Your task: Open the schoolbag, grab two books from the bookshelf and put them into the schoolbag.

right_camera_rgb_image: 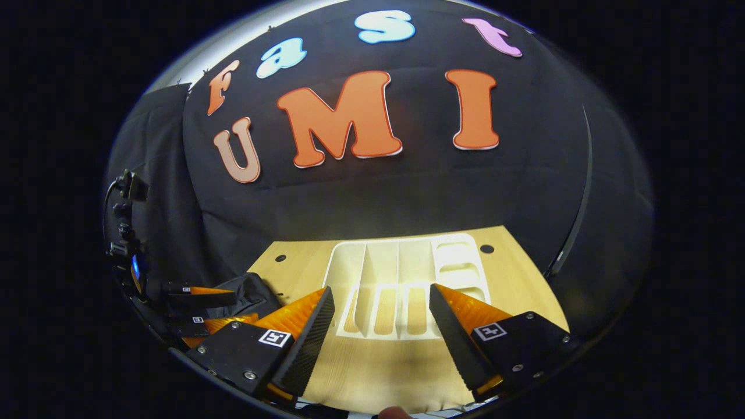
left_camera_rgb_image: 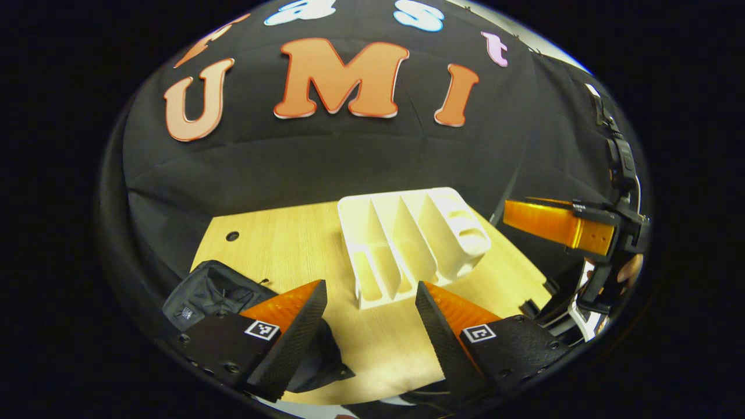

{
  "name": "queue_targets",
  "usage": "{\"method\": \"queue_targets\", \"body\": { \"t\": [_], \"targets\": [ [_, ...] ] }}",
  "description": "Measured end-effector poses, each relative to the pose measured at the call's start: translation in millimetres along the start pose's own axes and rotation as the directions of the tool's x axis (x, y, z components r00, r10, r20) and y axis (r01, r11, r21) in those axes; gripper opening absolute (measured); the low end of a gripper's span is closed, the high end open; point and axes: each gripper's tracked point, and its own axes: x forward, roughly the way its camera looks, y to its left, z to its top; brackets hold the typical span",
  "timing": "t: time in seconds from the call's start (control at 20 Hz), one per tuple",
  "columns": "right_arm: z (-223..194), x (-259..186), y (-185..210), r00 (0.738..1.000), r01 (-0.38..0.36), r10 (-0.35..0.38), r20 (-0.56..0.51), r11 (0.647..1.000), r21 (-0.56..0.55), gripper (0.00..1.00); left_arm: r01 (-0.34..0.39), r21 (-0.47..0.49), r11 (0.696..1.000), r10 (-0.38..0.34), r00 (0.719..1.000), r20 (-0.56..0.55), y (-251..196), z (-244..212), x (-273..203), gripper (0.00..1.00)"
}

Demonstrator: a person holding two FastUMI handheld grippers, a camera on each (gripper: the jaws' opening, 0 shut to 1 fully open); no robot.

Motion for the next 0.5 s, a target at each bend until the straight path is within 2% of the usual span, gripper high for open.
{"method": "queue_targets", "body": {
  "t": [0.25,0.4,0.5],
  "targets": [
    [26,-26,-11,0.995,0.007,0.002,0.096,0.996,-0.093,0.98,-0.065,-0.081,0.995,0.079,0.978,0.193,-15,38,-22,0.98],
    [30,-45,-18,0.99,0.006,0.009,0.138,0.994,-0.105,0.98,-0.08,-0.124,0.989,0.115,0.945,0.307,-21,63,-37,0.98],
    [31,-55,-31,0.986,0.029,-0.011,0.164,0.994,-0.108,0.98,-0.114,-0.111,0.987,0.148,0.914,0.377,-19,78,-46,0.98]
  ]
}}
